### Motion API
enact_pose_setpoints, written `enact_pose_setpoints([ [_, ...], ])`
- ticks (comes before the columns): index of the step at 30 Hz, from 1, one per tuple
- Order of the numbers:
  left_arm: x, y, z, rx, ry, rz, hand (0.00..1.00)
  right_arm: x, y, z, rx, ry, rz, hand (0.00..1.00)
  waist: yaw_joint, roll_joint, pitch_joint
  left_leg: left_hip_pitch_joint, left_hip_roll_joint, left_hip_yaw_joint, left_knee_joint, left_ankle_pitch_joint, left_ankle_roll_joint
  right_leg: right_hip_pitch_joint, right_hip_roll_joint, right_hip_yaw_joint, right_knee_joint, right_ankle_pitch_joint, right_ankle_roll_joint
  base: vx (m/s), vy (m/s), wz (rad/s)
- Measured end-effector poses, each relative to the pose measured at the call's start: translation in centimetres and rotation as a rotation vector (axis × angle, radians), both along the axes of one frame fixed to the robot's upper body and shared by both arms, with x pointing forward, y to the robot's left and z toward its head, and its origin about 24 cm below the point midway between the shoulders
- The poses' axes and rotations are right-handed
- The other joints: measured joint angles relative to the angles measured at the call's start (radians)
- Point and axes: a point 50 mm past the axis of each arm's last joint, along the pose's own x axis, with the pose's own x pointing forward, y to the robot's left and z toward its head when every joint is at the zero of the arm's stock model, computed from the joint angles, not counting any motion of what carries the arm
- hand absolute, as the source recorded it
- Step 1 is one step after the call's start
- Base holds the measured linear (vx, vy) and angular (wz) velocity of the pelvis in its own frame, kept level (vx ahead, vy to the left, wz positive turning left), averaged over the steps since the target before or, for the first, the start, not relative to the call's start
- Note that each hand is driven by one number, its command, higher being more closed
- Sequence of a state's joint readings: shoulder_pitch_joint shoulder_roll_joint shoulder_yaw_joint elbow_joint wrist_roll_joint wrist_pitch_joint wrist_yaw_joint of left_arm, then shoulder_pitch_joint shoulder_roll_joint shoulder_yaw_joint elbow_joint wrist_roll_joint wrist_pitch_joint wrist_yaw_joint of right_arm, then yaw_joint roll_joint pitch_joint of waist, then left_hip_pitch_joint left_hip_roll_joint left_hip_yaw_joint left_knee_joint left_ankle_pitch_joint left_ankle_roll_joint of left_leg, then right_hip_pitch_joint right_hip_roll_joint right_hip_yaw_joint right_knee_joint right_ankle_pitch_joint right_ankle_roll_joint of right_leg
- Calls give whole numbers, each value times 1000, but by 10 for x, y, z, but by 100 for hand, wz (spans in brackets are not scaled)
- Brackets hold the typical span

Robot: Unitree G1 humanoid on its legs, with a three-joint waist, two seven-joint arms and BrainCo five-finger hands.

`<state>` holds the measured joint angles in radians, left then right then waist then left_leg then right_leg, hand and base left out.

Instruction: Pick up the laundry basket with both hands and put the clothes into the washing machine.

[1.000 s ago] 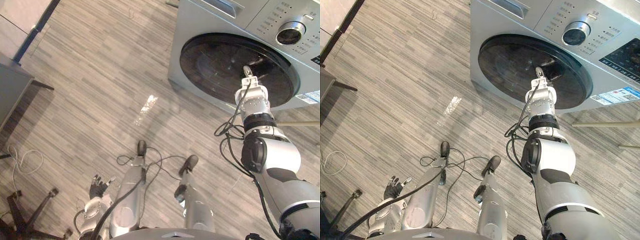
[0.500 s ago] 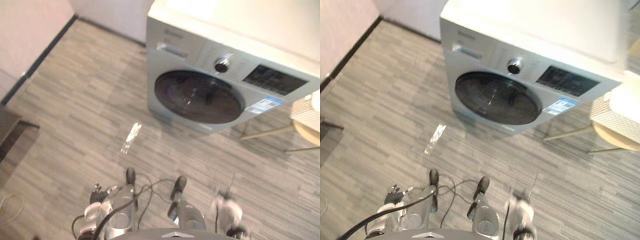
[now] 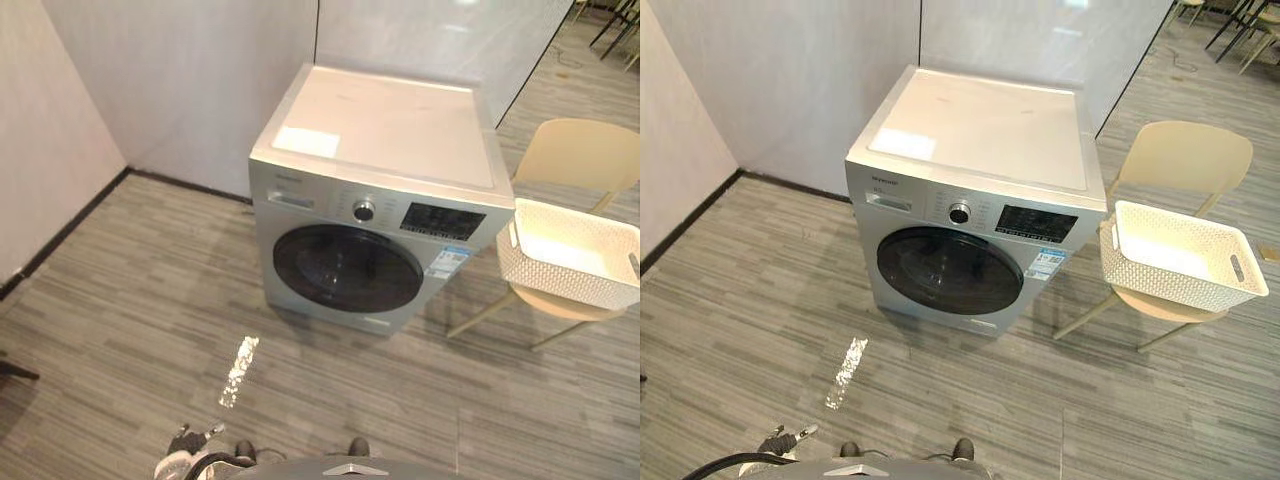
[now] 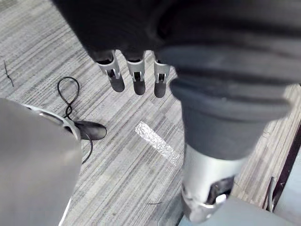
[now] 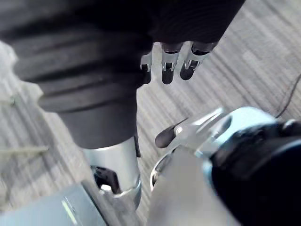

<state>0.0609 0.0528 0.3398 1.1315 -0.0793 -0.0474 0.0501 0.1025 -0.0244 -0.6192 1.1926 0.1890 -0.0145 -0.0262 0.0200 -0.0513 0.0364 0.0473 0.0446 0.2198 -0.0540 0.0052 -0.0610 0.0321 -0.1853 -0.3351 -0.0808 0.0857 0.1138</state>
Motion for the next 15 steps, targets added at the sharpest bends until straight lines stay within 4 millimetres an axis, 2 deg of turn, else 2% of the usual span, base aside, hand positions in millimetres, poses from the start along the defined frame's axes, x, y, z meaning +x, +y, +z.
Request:
enact_pose_setpoints([
  [3, 2, -5, 0, -13, -7, -8, 0, 22, -2, 3, -16, -35, 103, 0, 12, 4, -3, 4, -27, -67, 11, -19, 21, 8, -30, -31, 60, -37, 7, 66, 57, 39],
  [5, 4, -9, 0, -24, -15, -10, 0, 37, -1, 5, -19, -70, 129, 0, 14, 6, -2, -9, -71, -199, 57, -55, 50, 4, -107, -108, 269, -129, -8, 65, 80, 127],
  [6, 4, -10, -1, -25, -13, -13, 0, 39, 0, 5, -21, -73, 146, 0, 16, 9, -2, -9, -71, -229, 69, -57, 53, -3, -125, -121, 343, -136, -14, 89, 106, 172],
  [7, 0, -10, -1, -24, -4, -17, 0, 41, 2, 5, -28, -77, 164, 0, 18, 14, -2, -10, -84, -305, 111, -73, 66, -47, -165, -86, 548, -121, -75, 99, 103, 147],
  [8, 0, -9, -1, -20, -4, -17, 0, 42, 1, 6, -29, -88, 162, 0, 17, 18, 1, -11, -91, -333, 127, -79, 72, -71, -176, -47, 627, -101, -104, 124, 115, 178],
  [9, -1, -4, -1, -6, 1, -15, 0, 44, 2, 7, -27, -108, 152, 0, 16, 10, 7, -9, -102, -392, 152, -91, 83, -114, -179, 48, 755, -38, -126, 98, 30, 128],
  [10, -3, 0, 0, 6, 6, -14, 0, 45, 5, 6, -18, -115, 149, 0, 16, 3, 7, -8, -105, -423, 166, -99, 88, -133, -175, 93, 810, -5, -115, 167, -22, 141],
  [11, -6, 11, 1, 30, 14, 5, 0, 46, 11, 5, 6, -119, 142, 0, 16, -13, 13, -6, -111, -473, 208, -118, 105, -176, -151, 161, 920, -49, -91, 189, -59, 113],
  [12, -16, 18, 0, 38, 46, 31, 0, 44, 15, 4, 24, -113, 118, 0, 12, -15, 16, -9, -106, -518, 243, -141, 102, -218, -110, 181, 993, -169, -87, 187, -69, 106],
  [14, -34, 19, -3, 33, 103, 62, 0, 40, 10, 4, 17, -112, 83, 0, 3, -15, 25, 0, -103, -581, 268, -167, 99, -254, -44, 208, 956, -260, -62, 150, -117, 108],
  [15, -41, 19, -4, 24, 122, 92, 0, 36, 5, 4, 7, -107, 65, 0, 3, -14, 29, -2, -102, -616, 279, -190, 101, -266, -14, 246, 859, -279, -52, 128, -186, 113],
])
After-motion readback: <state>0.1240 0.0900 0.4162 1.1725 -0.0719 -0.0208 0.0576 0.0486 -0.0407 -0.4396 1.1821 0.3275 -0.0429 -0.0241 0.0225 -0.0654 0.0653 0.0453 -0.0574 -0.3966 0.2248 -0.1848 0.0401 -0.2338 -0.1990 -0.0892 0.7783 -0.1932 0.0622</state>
